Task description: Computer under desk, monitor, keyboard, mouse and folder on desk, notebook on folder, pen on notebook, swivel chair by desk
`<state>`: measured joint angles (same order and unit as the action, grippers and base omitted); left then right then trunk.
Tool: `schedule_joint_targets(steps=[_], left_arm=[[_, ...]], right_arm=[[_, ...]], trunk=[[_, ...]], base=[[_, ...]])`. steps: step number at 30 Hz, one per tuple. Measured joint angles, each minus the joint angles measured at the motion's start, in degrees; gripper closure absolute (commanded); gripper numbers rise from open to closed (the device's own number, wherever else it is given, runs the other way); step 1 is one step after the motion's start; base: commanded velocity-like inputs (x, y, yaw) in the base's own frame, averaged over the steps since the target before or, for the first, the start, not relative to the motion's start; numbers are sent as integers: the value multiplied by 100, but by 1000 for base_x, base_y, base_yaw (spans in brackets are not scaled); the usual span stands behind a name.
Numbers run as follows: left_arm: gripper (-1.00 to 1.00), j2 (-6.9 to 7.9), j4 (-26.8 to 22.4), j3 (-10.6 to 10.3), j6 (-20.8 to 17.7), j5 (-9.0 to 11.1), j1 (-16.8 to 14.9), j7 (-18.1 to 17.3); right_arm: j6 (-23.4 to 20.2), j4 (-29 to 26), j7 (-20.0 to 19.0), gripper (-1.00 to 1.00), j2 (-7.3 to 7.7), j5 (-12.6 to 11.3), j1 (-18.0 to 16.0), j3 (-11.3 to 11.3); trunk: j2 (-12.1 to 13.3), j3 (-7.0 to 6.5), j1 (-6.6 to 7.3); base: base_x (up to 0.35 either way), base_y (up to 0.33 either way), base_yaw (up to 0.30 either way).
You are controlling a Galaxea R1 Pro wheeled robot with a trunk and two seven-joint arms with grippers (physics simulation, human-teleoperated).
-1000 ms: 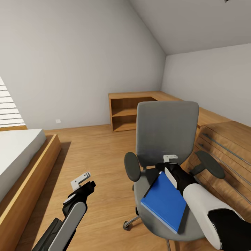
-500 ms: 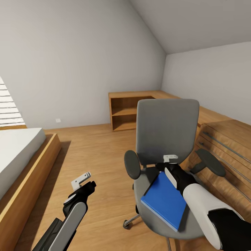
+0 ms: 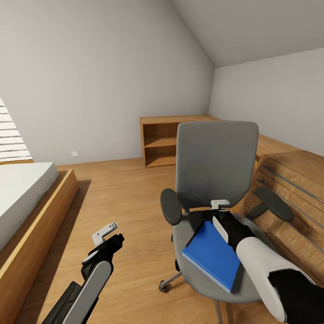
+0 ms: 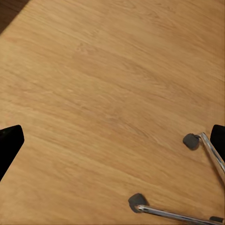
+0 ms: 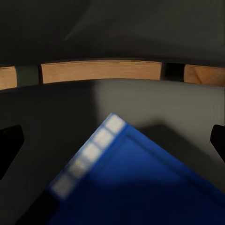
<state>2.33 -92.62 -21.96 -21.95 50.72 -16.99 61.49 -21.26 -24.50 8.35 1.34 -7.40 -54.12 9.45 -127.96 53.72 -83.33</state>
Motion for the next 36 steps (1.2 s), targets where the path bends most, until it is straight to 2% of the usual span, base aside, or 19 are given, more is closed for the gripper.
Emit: schedule_joint_targets(steps=[4,17,21,24,36], left_arm=[[-100,0,1,-1,0,0,0,0],[-100,0,-1,1,-6,0,0,0],[-100,0,-2,0,-6,0,0,0],[-100,0,-3,3,-6,0,0,0],[-100,0,0,7,-5,-1,0,0]], right_arm=[[1,0,0,-100,0,0,-1,0],[2,0,0,-100,0,1,-1,0],[1,0,0,-100,0,0,0,0],[-6,-40,9,-100,1,85,-6,17],[-7,-44,9,-100,1,84,-4,16]], trunk=[[-160,72,-88],[-162,72,-88],[-321,144,-176],[-442,196,-241],[-444,197,-241]], base=[[0,0,0],[0,0,0],[0,0,0],[0,0,0],[0,0,0]])
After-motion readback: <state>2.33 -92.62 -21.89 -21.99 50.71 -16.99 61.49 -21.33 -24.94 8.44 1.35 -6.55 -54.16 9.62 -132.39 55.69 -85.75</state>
